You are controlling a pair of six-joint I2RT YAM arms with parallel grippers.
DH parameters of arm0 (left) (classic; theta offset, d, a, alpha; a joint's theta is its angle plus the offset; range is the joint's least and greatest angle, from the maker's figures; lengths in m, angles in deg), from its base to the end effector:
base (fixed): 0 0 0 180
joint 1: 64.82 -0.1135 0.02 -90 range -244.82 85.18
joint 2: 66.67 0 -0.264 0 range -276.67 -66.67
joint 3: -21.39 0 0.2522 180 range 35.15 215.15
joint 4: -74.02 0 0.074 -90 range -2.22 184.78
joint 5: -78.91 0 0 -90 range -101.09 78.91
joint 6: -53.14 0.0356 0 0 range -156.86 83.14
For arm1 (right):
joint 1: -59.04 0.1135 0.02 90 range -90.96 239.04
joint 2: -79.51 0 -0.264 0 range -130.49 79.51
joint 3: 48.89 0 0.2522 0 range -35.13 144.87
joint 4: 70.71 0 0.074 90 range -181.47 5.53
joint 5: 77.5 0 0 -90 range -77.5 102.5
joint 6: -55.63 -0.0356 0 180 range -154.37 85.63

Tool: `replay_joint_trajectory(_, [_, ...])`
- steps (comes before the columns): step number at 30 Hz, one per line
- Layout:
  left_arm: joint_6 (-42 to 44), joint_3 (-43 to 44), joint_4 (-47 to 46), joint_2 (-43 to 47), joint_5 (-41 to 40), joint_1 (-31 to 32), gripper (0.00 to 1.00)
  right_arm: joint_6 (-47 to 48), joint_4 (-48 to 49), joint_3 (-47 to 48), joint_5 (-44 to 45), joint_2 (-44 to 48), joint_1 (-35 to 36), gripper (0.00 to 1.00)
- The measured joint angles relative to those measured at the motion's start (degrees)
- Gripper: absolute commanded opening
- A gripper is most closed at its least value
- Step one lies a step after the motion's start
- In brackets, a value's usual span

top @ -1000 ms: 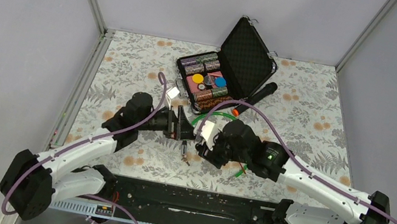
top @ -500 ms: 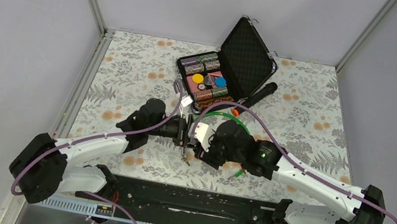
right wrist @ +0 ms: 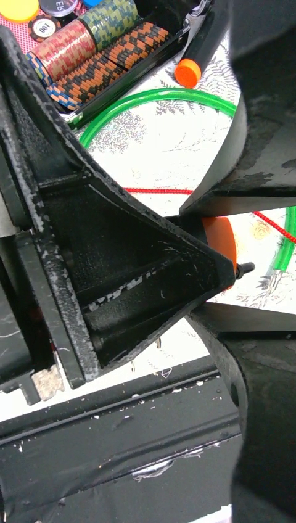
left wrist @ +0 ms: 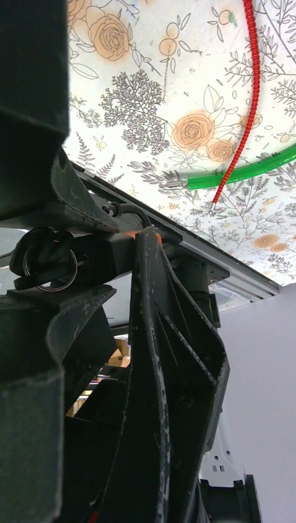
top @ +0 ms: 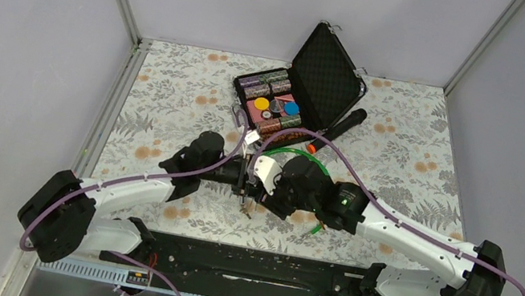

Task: Lock with the key
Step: Pick up the lock from the center of the board.

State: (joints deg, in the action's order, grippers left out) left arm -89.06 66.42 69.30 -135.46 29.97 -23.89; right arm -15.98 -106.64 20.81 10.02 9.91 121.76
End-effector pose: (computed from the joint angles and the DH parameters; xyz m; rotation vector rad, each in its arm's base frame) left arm 0.1740 -0.1819 0.2251 0.3635 2.2176 -1.6827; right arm 0.1219 0.2398 0.2972 -1.4732 1.6835 0.4764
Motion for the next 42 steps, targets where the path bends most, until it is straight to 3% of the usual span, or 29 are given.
replay_joint_trajectory(4, [-0.15, 0.55, 0.22, -0.72, 0.13, -0.15, 0.00, -1.38, -0.31, 0.48, 2.03, -0.55, 0.22, 0.33])
replay_joint_trajectory(7, [0.09, 1.44, 1.25, -0.98, -0.02, -0.33, 0.00, -3.32, -0.20, 0.48, 4.17, -0.55, 0.52, 0.83])
replay_joint_trajectory(8, [0.13, 1.79, 1.46, -1.09, -0.07, -0.50, 0.00, -4.15, 0.09, 0.48, 5.16, -0.48, 0.63, 0.93])
replay_joint_trajectory(10, [0.15, 2.75, 2.64, -1.09, 0.07, -1.31, 0.00, -5.57, 0.68, 0.33, 7.78, 0.07, 0.59, 0.99])
replay_joint_trajectory(16, [1.53, 7.91, 6.58, -1.01, 0.13, -5.70, 0.00, -9.27, 4.63, -6.54, 10.97, 12.15, -0.39, 0.96])
replay_joint_trajectory(21, [2.19, 9.97, 9.70, 1.38, 0.00, -7.13, 0.00, -13.57, 7.54, -10.67, 8.28, 21.53, -4.37, 0.66])
replay_joint_trajectory(24, [1.92, 9.99, 11.56, 3.91, 0.04, -7.17, 0.00, -16.04, 9.70, -12.61, 4.90, 23.39, -7.98, 0.67])
replay_joint_trajectory(29, [-0.17, 9.99, 12.83, 7.82, 0.17, -7.17, 0.00, -18.08, 14.95, -17.73, 0.44, 24.96, -9.64, 0.83])
replay_joint_trajectory(32, [-1.92, 9.99, 12.83, 9.62, 0.37, -7.17, 0.00, -18.05, 19.19, -19.54, -3.28, 24.79, -9.75, 0.84])
replay_joint_trajectory(42, [-6.82, 9.99, 12.72, 13.97, 1.99, -7.21, 0.00, -14.53, 30.34, -20.22, -14.25, 23.74, -9.86, 0.55])
